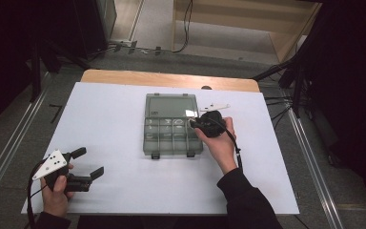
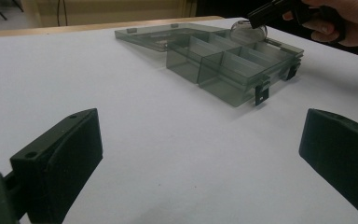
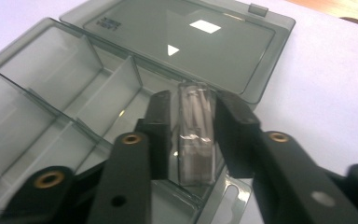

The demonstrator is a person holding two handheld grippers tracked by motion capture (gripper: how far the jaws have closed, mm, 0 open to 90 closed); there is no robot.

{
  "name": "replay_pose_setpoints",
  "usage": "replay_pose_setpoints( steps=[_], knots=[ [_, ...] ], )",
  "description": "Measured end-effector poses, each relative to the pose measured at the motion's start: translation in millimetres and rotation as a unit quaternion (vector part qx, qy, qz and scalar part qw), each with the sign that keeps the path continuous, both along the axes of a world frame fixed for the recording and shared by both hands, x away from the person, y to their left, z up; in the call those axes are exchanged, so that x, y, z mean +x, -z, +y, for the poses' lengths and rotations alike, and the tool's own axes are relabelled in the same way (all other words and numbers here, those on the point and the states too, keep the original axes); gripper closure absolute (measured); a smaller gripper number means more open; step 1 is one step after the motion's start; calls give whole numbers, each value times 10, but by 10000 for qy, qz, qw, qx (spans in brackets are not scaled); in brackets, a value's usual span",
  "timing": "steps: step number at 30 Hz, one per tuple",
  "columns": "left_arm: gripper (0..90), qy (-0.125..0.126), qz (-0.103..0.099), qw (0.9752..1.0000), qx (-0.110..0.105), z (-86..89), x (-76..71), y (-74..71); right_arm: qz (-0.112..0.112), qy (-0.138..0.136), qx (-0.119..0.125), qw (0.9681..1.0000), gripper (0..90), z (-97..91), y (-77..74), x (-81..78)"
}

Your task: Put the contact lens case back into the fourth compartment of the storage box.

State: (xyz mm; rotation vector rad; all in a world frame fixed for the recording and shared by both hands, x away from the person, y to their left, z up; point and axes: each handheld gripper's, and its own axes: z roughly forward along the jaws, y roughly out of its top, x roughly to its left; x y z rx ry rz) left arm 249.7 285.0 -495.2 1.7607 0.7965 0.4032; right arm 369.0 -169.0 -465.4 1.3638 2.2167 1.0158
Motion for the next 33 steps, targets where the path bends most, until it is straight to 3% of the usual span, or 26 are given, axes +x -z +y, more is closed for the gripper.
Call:
replay_pose_setpoints(
  steps=[13, 15, 24, 26, 29, 33],
  knots=[
    [0, 0, 4, 10000, 32, -3, 0, -2, 224, 81, 20, 9997, 703, -17, 67, 0],
    [0, 2, 2, 10000, 21, -5, 1, -1, 309, 80, -121, 9994, 704, 4, 101, 0],
    [0, 6, -4, 10000, 44, -9, 3, -1, 101, 102, -698, 9975, 701, 141, 139, -57],
    [0, 2, -4, 10000, 11, -8, 2, 0, 134, 91, -630, 9979, 692, 126, 137, -53],
    [0, 3, -2, 10000, 14, -4, 3, 0, 235, 106, -61, 9996, 609, 53, 134, -33],
    [0, 2, -5, 10000, 34, -8, 5, 0, -58, 63, -79, 9999, 635, 57, 91, -33]
  ],
)
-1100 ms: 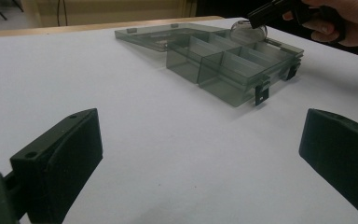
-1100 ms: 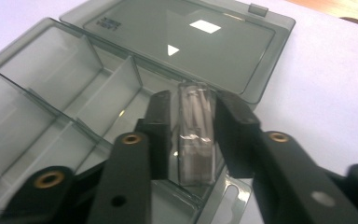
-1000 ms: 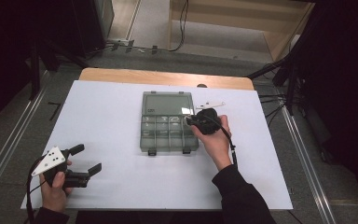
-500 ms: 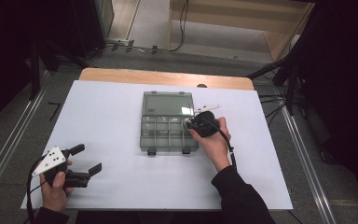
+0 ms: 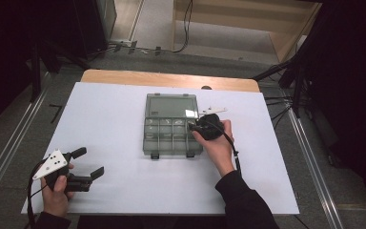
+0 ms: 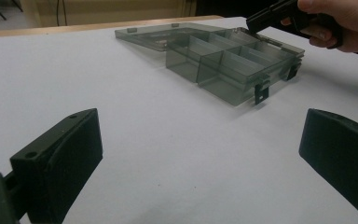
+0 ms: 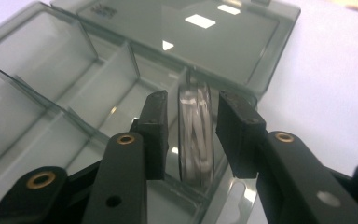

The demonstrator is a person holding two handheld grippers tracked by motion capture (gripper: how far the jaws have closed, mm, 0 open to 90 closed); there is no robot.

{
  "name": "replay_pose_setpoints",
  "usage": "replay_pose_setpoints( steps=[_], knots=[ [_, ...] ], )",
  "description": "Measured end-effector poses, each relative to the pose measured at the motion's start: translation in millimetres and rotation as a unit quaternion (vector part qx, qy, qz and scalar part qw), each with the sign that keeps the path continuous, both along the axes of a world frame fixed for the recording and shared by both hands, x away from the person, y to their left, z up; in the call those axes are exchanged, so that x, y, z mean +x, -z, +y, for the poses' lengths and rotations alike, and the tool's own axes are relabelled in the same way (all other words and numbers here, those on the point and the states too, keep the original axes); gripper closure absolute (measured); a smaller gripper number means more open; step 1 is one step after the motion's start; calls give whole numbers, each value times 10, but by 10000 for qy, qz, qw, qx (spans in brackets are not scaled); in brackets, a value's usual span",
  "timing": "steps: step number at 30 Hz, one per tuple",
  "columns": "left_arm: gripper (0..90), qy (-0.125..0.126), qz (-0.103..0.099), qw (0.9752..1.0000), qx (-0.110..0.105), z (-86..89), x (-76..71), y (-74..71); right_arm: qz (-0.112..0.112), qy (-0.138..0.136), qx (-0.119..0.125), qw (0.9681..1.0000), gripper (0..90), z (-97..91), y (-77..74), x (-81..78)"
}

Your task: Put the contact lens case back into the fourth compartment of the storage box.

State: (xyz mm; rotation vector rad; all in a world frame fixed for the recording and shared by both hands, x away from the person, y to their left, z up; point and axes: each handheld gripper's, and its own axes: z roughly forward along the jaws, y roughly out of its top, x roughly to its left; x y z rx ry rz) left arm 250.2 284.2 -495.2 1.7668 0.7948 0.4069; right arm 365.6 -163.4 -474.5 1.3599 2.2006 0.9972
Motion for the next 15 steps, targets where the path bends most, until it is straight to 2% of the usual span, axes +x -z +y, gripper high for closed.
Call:
replay_pose_setpoints(
  steps=[5, 8, 11, 15],
  knots=[
    [0, 0, 6, 10000, 0, 0, 0, 0, -57, 10, -125, 9999, 695, 37, 1, 43],
    [0, 8, 2, 10000, 5, -1, 0, 1, 6, 30, -80, 10000, 694, 34, 35, 62],
    [0, 7, 4, 10000, 11, -1, 1, 1, -51, -21, -210, 9998, 701, 51, 39, 58],
    [0, 14, -2, 10000, 24, -5, 2, 1, 109, -30, -289, 9995, 705, 62, 9, 92]
  ],
)
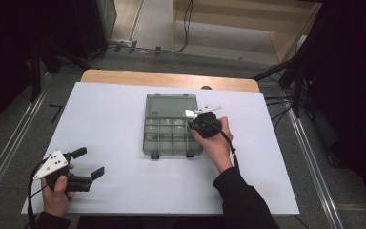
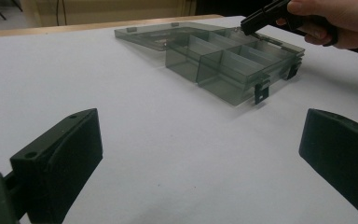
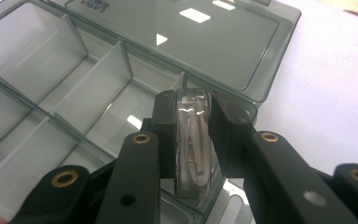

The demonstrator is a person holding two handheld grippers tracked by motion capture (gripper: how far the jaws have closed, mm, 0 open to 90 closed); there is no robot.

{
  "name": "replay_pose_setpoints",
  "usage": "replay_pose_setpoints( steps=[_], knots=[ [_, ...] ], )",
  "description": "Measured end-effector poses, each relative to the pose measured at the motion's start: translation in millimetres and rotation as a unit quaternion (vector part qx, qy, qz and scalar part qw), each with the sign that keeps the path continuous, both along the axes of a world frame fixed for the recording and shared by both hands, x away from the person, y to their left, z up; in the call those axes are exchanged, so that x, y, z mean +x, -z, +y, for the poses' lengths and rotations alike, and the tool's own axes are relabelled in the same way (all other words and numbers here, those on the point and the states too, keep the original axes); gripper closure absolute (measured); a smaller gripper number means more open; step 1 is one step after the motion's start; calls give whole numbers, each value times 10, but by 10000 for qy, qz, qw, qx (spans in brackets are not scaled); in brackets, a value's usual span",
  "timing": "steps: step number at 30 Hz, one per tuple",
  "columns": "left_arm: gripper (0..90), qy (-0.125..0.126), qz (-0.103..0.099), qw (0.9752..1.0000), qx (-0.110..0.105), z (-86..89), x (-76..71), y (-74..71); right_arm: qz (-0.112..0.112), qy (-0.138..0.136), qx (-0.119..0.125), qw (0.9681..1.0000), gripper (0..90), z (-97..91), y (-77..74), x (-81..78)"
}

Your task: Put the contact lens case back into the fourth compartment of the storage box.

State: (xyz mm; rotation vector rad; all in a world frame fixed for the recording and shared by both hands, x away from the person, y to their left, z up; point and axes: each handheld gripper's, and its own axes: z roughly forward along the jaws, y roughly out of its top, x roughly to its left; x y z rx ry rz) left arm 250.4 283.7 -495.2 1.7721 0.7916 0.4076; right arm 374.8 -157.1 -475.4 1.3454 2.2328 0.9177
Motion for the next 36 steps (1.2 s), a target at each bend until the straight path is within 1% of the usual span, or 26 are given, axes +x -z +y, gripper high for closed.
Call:
replay_pose_setpoints(
  steps=[3, 6, 8, 11, 14, 16, 17, 18, 20, 22, 26, 28, 29, 30, 31, 32, 33, 34, 35, 36],
  knots=[
    [0, 3, -7, 10000, -1, -3, 0, 1, 96, 4, 20, 10000, 706, -6, -8, 17],
    [0, -1, 1, 10000, 17, -3, 0, -1, 112, 1, -17, 9999, 706, 2, -8, 22],
    [0, -2, -5, 10000, 20, -6, 2, -3, 132, -1, 26, 9999, 705, -8, 1, 29],
    [0, -12, -30, 10000, 14, -13, 10, -9, 126, 20, 57, 9999, 704, -12, 9, 29],
    [0, -45, -44, 10000, 5, -9, 11, -21, 39, 38, 98, 9999, 697, -15, 28, 11],
    [0, -64, -66, 10000, -1, -1, 8, -33, -2, 3, 231, 9997, 683, -47, 42, -1],
    [0, -70, -65, 10000, -14, 4, 9, -39, -18, -21, 274, 9996, 645, -64, 48, -8],
    [0, -78, -67, 9999, -28, 7, 10, -42, -36, -31, 347, 9994, 588, -78, 55, -21],
    [0, -88, -57, 9999, -56, 6, 14, -46, -145, -89, 536, 9984, 511, -109, 58, -54],
    [0, -91, -67, 9999, -8, -4, 13, -55, -203, -48, 617, 9979, 412, -129, 53, -88],
    [0, -62, -112, 9999, 22, -68, 1, -81, -444, -79, 872, 9952, 271, -182, 19, -172],
    [0, -23, -136, 9999, 77, -111, -2, -101, -533, -69, 982, 9937, 192, -217, -2, -210],
    [0, 3, -153, 9999, 63, -132, 0, -110, -568, -91, 1039, 9929, 125, -236, -9, -226],
    [0, 28, -151, 9999, 39, -151, 3, -120, -563, -132, 1049, 9928, 68, -251, -11, -240],
    [0, 46, -157, 9999, 30, -171, 8, -128, -593, -133, 1055, 9926, 55, -267, -12, -257],
    [0, 53, -170, 9998, 30, -192, 13, -135, -591, -173, 1105, 9920, 1, -289, -14, -270],
    [0, 71, -171, 9998, 41, -211, 18, -142, -550, -248, 1188, 9911, 0, -310, -14, -284],
    [0, 88, -177, 9998, 74, -229, 24, -150, -576, -241, 1236, 9904, 0, -328, -15, -301],
    [0, 99, -181, 9998, 68, -252, 28, -156, -594, -235, 1234, 9903, 0, -346, -16, -319],
    [0, 121, -199, 9996, 143, -267, 36, -167, -637, -204, 1240, 9900, 0, -360, -16, -337]
  ],
)
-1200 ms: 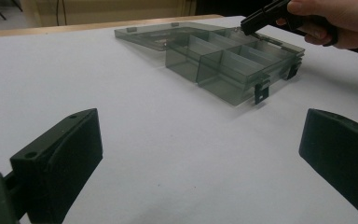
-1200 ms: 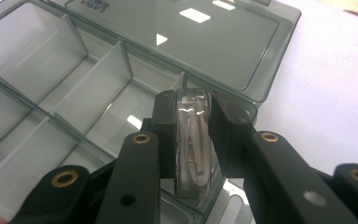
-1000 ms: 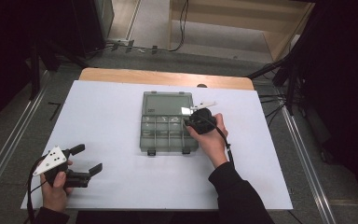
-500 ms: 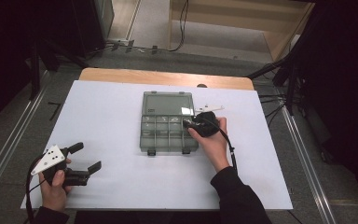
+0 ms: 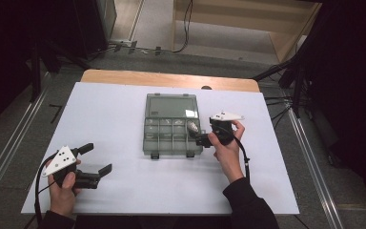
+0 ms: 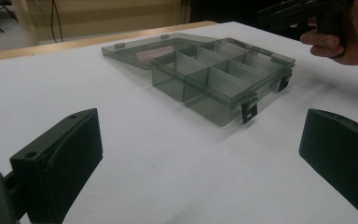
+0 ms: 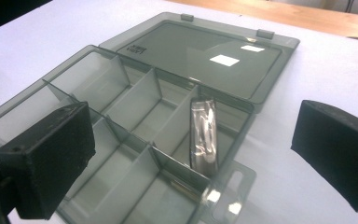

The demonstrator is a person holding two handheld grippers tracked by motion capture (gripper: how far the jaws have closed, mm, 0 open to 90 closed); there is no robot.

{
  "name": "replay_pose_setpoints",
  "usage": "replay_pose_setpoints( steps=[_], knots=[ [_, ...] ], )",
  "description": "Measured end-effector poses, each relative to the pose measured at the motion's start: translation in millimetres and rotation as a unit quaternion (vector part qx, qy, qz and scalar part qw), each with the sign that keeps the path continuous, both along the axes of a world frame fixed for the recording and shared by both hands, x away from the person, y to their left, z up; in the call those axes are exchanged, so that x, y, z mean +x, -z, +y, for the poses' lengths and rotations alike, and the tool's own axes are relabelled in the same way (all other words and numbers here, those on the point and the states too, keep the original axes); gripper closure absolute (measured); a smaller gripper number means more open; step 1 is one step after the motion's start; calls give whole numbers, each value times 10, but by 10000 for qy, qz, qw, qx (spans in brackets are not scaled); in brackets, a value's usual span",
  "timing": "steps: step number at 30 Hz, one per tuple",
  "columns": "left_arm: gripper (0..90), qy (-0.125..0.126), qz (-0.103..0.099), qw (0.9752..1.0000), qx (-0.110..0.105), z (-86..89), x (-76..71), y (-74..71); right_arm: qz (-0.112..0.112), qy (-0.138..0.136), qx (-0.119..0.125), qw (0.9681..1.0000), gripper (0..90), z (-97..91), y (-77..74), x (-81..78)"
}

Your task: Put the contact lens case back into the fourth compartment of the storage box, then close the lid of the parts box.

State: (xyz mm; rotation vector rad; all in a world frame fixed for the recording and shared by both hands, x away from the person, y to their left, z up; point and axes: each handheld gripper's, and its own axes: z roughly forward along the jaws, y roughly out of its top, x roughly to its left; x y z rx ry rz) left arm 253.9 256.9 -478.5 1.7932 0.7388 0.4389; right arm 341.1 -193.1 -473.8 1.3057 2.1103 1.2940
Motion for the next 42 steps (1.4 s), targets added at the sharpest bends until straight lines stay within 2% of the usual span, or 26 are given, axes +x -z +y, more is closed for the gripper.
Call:
replay_pose_setpoints(
  steps=[14, 20, 24, 28, 32, 34, 42],
  knots=[
    [0, 148, -27, 9999, -51, -249, 171, -154, -215, -2, 327, 9992, 0, -218, -53, -142],
    [0, 214, 83, 9997, -25, -398, 339, -195, -243, 41, 454, 9987, 0, -295, -87, -110],
    [0, 216, 219, 9994, -177, -473, 464, -206, -231, 58, 510, 9984, 0, -308, -106, -89],
    [0, 176, 301, 9992, -197, -536, 596, -201, -245, 76, 512, 9984, 0, -308, -132, -62],
    [0, 189, 424, 9983, -345, -587, 704, -212, -253, 70, 546, 9982, 0, -303, -147, -36],
    [0, 200, 423, 9986, -261, -627, 758, -222, -257, 64, 573, 9980, 0, -301, -146, -14],
    [0, 160, 532, 9980, -304, -741, 976, -225, -219, 61, 654, 9976, 0, -268, -147, 99]
  ],
)
